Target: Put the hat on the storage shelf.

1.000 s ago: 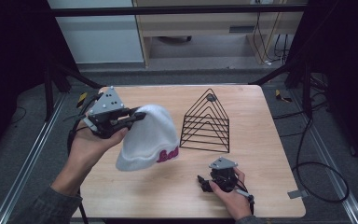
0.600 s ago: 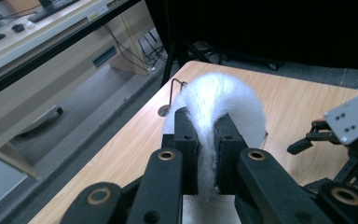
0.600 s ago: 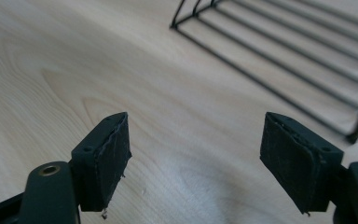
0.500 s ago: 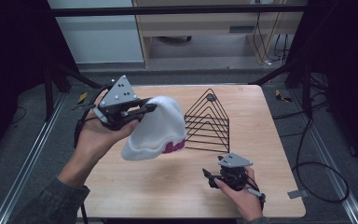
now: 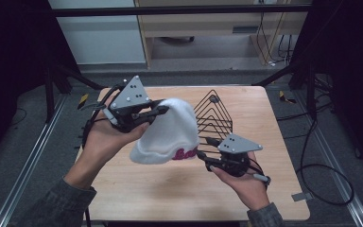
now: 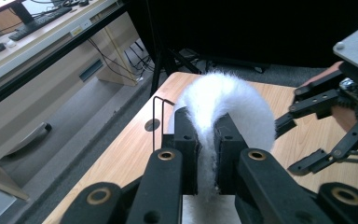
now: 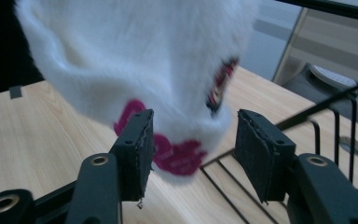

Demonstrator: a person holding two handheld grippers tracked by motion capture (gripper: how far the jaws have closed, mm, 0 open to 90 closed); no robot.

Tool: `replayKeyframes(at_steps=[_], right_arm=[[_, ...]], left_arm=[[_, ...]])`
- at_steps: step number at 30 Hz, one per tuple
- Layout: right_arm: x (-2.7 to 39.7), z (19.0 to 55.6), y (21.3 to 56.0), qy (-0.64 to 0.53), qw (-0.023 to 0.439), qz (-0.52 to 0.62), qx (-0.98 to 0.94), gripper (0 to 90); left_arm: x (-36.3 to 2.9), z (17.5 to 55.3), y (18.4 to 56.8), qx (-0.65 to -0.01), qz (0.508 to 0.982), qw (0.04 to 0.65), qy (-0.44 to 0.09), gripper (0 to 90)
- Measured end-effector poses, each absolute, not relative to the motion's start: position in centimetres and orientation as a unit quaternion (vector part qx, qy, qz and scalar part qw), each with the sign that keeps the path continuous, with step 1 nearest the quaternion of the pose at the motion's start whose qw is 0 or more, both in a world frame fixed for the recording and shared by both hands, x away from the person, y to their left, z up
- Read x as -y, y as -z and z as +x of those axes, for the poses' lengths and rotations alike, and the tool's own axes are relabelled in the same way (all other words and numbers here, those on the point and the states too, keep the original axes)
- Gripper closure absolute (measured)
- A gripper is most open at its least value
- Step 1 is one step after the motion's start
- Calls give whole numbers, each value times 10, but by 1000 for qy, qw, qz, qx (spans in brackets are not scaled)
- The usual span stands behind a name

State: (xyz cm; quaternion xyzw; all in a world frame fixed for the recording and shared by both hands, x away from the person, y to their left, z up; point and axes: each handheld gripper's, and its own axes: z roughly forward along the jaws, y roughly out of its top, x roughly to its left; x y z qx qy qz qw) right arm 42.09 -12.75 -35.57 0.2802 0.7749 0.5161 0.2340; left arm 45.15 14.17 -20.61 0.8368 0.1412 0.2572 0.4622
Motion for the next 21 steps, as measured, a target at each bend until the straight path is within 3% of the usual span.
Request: replayKeyframes(at_steps=[10,17,21], right_arm=[[117,444,340,-515,213,269,-786,568],[113,449,338,-514,205,266,-789,766],[115,452,336,-519,197,272,-786,830]], left_arm=[[-138,450,197,-140,829,476,-258,829],[-142,452,194,-139,825,487,-251,829],[-142,457,194,-147,825,487,-248,829]])
